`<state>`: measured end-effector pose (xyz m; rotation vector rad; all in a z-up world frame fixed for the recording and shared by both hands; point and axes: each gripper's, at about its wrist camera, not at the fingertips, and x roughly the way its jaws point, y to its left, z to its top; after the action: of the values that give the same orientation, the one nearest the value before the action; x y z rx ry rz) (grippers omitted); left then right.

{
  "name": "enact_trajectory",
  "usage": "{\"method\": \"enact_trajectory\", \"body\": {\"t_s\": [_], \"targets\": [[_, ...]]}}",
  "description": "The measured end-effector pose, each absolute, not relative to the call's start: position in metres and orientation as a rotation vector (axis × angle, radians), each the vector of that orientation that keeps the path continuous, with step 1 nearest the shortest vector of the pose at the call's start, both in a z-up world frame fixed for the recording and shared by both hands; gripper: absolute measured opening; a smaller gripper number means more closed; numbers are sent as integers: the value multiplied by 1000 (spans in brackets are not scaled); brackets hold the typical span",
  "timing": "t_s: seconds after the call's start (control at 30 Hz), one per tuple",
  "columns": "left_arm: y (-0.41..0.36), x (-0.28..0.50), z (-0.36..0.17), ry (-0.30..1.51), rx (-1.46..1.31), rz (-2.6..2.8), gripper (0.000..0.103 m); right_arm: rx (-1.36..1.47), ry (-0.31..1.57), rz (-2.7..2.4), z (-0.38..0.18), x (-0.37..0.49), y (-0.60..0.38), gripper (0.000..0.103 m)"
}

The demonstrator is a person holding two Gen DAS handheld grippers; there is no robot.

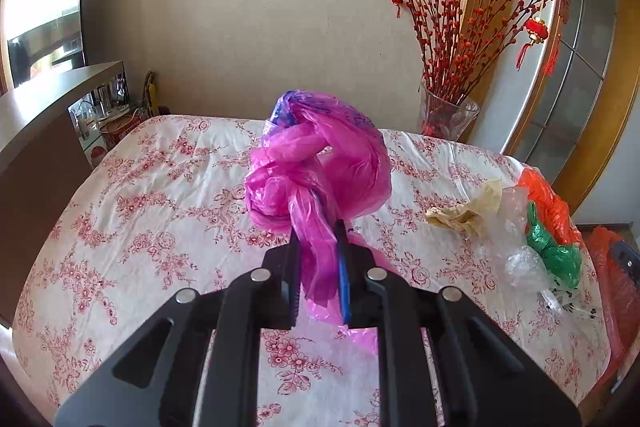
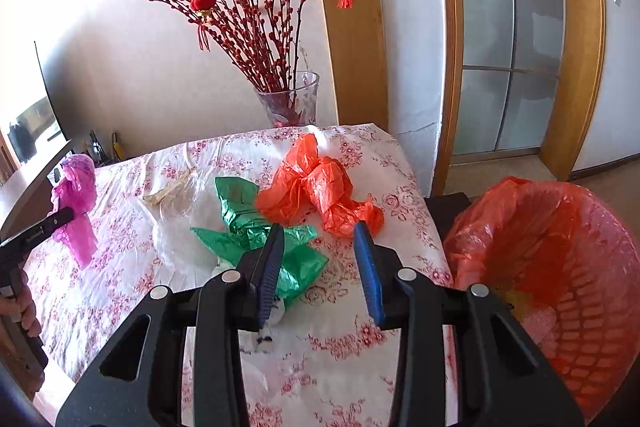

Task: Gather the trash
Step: 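Grasp the red-orange bag with the right gripper while the left gripper holds the pink bag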

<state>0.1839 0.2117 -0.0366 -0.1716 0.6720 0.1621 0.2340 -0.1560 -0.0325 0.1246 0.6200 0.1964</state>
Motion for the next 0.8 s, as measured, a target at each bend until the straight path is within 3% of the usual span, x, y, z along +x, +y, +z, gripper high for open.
{"method": "enact_trajectory", "body": {"t_s": [0.07,0.43,0.53,0.8], "targets": [[211,184,-34,663,-168,156,16,121,642,196,-33,253,-153,29],[208,185,-24,642,-168,120,16,24,820,146,-67,325,-135,29],[206,185,-22,637,-164,114,16,18,868,150,-80,329,-137,12],[195,180,-13,624,-157,87,16,108,766,141,-52,292,-169,9]]}}
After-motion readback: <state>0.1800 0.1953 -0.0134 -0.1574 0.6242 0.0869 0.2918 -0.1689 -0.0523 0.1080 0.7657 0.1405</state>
